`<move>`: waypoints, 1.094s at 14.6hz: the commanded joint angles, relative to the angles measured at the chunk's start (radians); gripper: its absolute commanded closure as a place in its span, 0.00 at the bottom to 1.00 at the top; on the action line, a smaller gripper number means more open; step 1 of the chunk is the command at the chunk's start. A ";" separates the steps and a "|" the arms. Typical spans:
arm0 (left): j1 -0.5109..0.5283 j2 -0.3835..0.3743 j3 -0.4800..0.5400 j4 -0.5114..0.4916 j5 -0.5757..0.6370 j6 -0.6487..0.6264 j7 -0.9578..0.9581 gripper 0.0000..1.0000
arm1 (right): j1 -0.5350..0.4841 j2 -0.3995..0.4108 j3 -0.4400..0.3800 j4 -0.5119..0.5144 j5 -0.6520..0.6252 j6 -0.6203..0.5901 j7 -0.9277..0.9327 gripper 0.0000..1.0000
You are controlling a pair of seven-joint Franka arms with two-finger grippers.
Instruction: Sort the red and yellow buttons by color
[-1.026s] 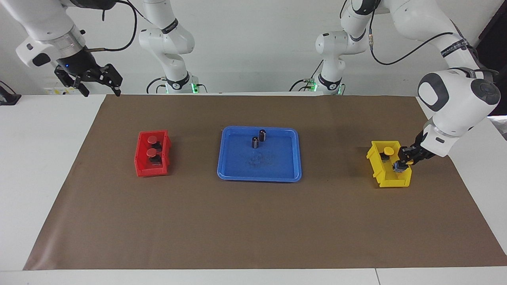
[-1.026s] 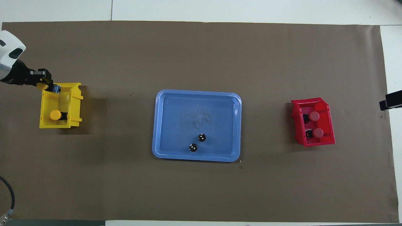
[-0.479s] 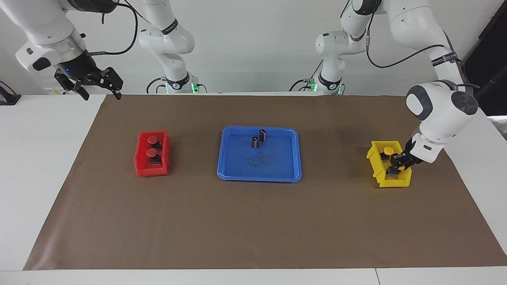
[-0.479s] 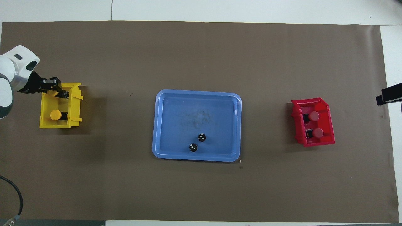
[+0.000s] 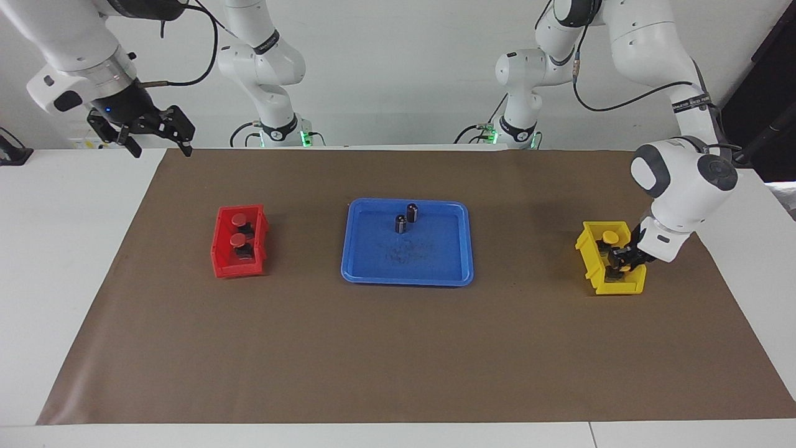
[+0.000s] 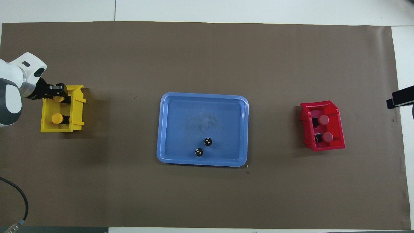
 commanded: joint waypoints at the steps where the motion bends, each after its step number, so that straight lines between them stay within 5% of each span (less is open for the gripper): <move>1: 0.003 -0.019 -0.003 0.033 0.002 -0.042 0.007 0.04 | -0.013 -0.008 0.003 0.001 -0.012 -0.038 0.006 0.00; 10: -0.087 -0.070 -0.013 0.383 0.040 -0.525 0.009 0.00 | -0.012 -0.031 -0.003 -0.037 -0.011 -0.003 0.003 0.00; 16: -0.108 -0.214 -0.045 0.387 0.019 -0.596 0.007 0.00 | -0.015 -0.034 -0.003 -0.049 -0.006 0.023 0.007 0.00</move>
